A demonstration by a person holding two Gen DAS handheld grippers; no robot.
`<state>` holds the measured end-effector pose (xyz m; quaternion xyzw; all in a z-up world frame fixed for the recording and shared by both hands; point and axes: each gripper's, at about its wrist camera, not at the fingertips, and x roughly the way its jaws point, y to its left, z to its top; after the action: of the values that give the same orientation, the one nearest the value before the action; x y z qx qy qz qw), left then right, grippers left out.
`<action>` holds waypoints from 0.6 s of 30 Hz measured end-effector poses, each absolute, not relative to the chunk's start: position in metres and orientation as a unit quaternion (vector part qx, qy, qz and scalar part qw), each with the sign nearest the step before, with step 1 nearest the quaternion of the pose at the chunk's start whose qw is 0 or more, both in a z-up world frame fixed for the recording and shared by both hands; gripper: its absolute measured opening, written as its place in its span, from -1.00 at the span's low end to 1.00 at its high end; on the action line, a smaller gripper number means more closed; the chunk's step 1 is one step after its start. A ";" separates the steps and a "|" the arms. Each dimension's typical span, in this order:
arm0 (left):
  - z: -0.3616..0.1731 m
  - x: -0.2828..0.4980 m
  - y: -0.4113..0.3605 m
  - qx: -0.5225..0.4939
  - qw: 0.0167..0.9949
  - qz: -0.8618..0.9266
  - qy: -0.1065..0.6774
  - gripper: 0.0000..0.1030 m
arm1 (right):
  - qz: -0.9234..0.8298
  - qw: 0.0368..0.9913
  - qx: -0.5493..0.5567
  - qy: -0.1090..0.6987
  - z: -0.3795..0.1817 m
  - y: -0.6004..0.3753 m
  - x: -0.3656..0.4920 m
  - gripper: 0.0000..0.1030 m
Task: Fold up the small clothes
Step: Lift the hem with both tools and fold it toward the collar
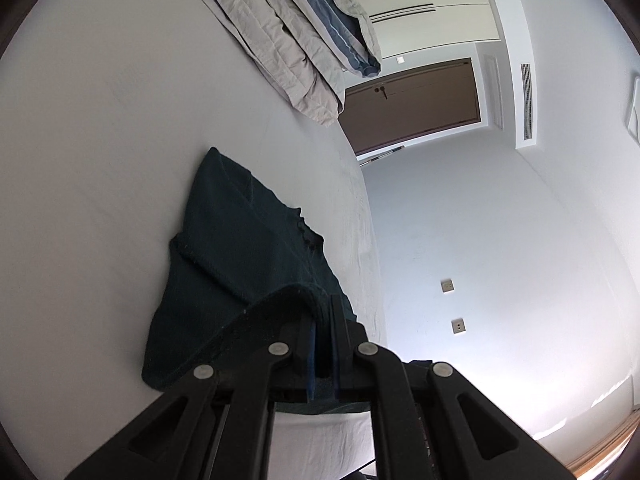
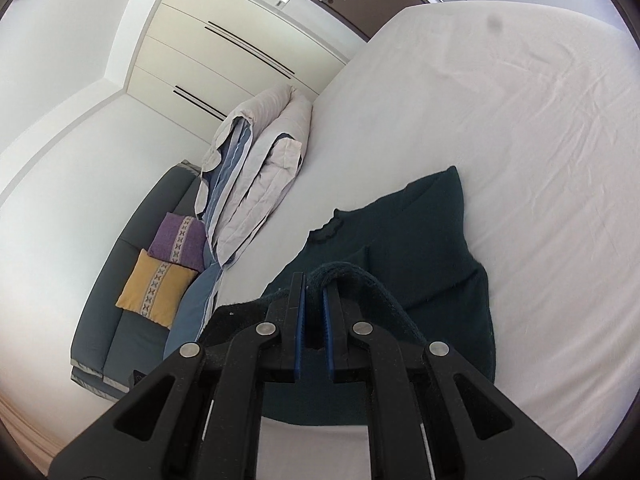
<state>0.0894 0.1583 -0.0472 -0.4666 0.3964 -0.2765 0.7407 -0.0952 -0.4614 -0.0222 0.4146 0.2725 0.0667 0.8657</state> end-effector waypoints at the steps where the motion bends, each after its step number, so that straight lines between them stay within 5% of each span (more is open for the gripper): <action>1: -0.048 0.100 0.157 -0.469 0.740 -0.275 0.395 -0.88 | 0.062 0.866 0.415 0.272 -0.024 -0.465 -0.087 -0.87; 18: -0.093 0.248 0.129 -0.480 0.735 -0.222 0.424 -0.88 | -0.017 0.856 0.414 0.310 -0.095 -0.499 0.084 -0.87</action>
<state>0.2480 0.1287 -0.0932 -0.4803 0.4244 -0.2220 0.7348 0.0840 -0.4995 -0.0947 0.4135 0.3098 -0.0172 0.8560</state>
